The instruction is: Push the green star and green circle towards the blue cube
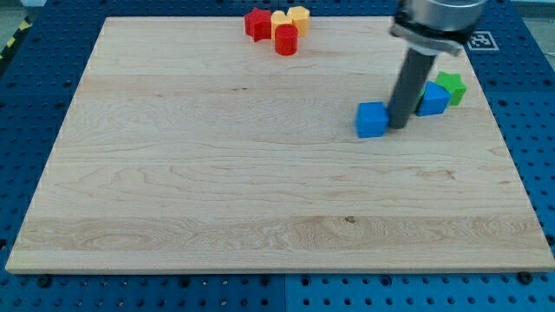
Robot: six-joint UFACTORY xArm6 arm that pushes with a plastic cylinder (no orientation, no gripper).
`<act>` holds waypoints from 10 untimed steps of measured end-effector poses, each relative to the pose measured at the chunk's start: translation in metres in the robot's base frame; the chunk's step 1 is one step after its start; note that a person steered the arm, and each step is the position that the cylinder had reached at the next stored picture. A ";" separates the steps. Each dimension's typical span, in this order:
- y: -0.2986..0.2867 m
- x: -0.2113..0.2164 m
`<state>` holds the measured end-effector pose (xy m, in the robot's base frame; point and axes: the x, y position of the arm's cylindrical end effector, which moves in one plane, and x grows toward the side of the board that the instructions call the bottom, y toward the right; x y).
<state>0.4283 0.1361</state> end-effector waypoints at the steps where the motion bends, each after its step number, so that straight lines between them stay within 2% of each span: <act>1: -0.037 0.009; 2: -0.032 0.007; 4: -0.028 -0.061; 5: 0.001 -0.084; 6: 0.053 -0.118; 7: 0.126 -0.125; 8: 0.172 -0.094; 9: 0.166 -0.060; 10: 0.128 -0.052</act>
<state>0.3767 0.2645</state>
